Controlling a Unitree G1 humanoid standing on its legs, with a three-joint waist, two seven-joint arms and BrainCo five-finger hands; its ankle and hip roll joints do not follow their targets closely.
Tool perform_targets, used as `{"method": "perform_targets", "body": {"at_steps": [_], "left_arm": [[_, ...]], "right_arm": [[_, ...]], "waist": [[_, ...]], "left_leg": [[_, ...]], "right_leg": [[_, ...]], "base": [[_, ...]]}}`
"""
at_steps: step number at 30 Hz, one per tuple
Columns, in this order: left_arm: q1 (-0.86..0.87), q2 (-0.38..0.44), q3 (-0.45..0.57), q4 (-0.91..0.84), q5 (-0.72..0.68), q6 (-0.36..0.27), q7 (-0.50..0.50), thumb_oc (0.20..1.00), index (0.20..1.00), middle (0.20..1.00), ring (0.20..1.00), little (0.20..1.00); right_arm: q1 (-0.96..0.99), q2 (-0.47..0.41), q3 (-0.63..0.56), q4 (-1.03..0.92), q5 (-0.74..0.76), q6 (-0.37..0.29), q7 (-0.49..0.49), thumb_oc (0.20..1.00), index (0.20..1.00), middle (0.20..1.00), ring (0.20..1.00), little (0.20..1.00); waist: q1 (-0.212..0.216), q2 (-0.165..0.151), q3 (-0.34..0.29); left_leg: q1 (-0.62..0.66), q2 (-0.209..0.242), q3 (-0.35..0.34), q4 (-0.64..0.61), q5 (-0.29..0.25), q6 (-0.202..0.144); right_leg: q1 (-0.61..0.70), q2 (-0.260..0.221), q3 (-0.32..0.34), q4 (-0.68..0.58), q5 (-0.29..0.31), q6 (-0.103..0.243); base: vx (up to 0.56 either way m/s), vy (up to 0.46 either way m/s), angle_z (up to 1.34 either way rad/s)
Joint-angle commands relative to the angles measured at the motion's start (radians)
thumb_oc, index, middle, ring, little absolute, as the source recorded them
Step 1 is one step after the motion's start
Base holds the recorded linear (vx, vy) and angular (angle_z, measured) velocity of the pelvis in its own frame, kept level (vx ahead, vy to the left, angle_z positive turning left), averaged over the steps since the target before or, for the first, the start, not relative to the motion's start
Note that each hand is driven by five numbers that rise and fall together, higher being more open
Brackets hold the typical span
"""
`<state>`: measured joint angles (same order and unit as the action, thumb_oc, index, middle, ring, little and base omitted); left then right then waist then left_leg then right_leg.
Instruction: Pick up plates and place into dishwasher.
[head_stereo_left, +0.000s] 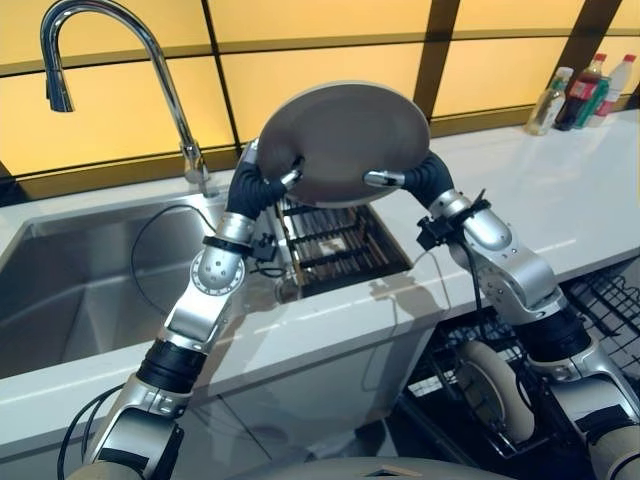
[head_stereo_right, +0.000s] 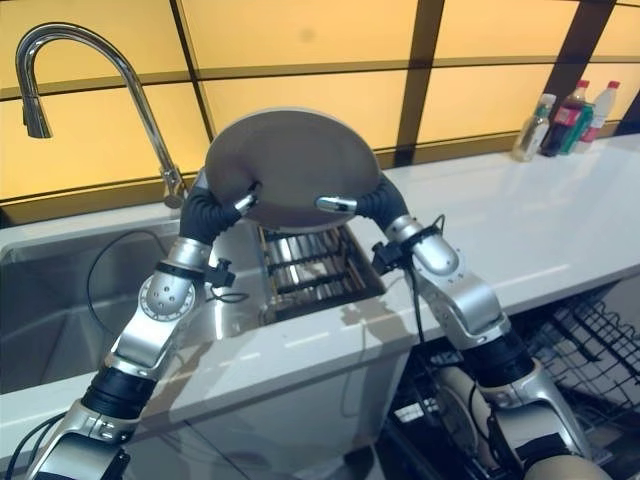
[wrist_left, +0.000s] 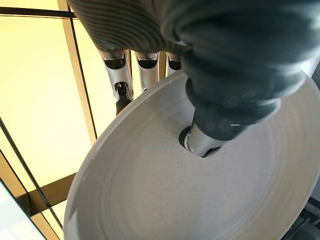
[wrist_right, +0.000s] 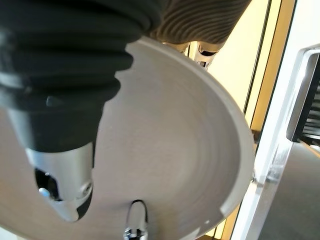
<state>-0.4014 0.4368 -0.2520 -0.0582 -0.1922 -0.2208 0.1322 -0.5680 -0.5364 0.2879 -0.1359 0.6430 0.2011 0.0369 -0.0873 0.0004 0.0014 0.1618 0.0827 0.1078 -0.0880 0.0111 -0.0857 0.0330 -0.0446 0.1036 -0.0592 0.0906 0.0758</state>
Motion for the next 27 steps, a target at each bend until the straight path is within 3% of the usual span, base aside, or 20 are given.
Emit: {"method": "perform_targets", "body": {"at_steps": [1, 16, 21, 22, 23, 27], "left_arm": [[-0.064, -0.019, -0.025, 0.011, -0.039, -0.049, -0.025, 0.200, 0.200, 0.200, 0.200, 0.200], [-0.046, -0.031, -0.025, 0.030, -0.062, -0.055, -0.042, 0.200, 0.200, 0.200, 0.200, 0.200], [-0.028, -0.045, -0.016, 0.049, -0.123, -0.022, -0.079, 0.200, 0.200, 0.200, 0.200, 0.200], [-0.017, -0.048, -0.009, 0.047, -0.139, -0.014, -0.090, 0.344, 0.344, 0.344, 0.344, 0.344], [-0.008, -0.048, -0.004, 0.044, -0.148, -0.007, -0.095, 1.000, 1.000, 1.000, 1.000, 1.000], [0.041, -0.065, 0.027, 0.028, -0.229, 0.007, -0.102, 1.000, 1.000, 1.000, 1.000, 1.000]], "right_arm": [[-0.098, 0.058, -0.025, -0.029, 0.058, -0.053, 0.036, 0.200, 0.200, 0.200, 0.200, 0.200], [-0.049, 0.057, -0.042, -0.025, 0.131, -0.087, 0.118, 0.200, 0.200, 0.200, 0.200, 0.200], [0.025, 0.062, -0.085, -0.009, 0.146, -0.101, 0.122, 0.200, 0.200, 0.200, 0.200, 0.200], [0.052, 0.055, -0.105, -0.011, 0.142, -0.109, 0.125, 0.200, 0.200, 0.200, 0.200, 0.200], [0.076, 0.047, -0.124, -0.017, 0.140, -0.116, 0.123, 0.200, 0.200, 0.200, 0.200, 0.200], [0.180, 0.021, -0.225, -0.034, 0.100, -0.164, 0.074, 0.200, 0.200, 0.200, 0.200, 0.200]], "waist": [[0.016, -0.030, -0.031], [0.006, -0.031, -0.028], [-0.014, -0.026, -0.027], [-0.020, -0.024, -0.027], [-0.024, -0.023, -0.027], [-0.045, -0.023, -0.020]], "left_leg": [[-0.085, -0.071, -0.059, 0.045, -0.044, 0.075], [-0.081, -0.067, -0.052, 0.051, -0.060, 0.080], [-0.073, -0.060, -0.040, 0.048, -0.061, 0.083], [-0.072, -0.059, -0.038, 0.046, -0.060, 0.083], [-0.070, -0.057, -0.037, 0.044, -0.059, 0.083], [-0.069, -0.056, -0.022, 0.045, -0.062, 0.085]], "right_leg": [[-0.025, -0.033, -0.063, 0.085, -0.062, 0.064], [-0.023, -0.032, -0.056, 0.089, -0.075, 0.064], [-0.031, -0.028, -0.042, 0.107, -0.079, 0.066], [-0.032, -0.027, -0.038, 0.110, -0.080, 0.067], [-0.033, -0.027, -0.035, 0.111, -0.079, 0.068], [-0.040, -0.025, -0.022, 0.107, -0.072, 0.071]], "base": [[0.00, 0.000, 0.00], [-0.01, 0.001, 0.00], [-0.03, 0.013, 0.00], [0.00, 0.000, 0.00], [0.00, 0.000, 0.00], [-0.05, 0.003, -0.05]]}}
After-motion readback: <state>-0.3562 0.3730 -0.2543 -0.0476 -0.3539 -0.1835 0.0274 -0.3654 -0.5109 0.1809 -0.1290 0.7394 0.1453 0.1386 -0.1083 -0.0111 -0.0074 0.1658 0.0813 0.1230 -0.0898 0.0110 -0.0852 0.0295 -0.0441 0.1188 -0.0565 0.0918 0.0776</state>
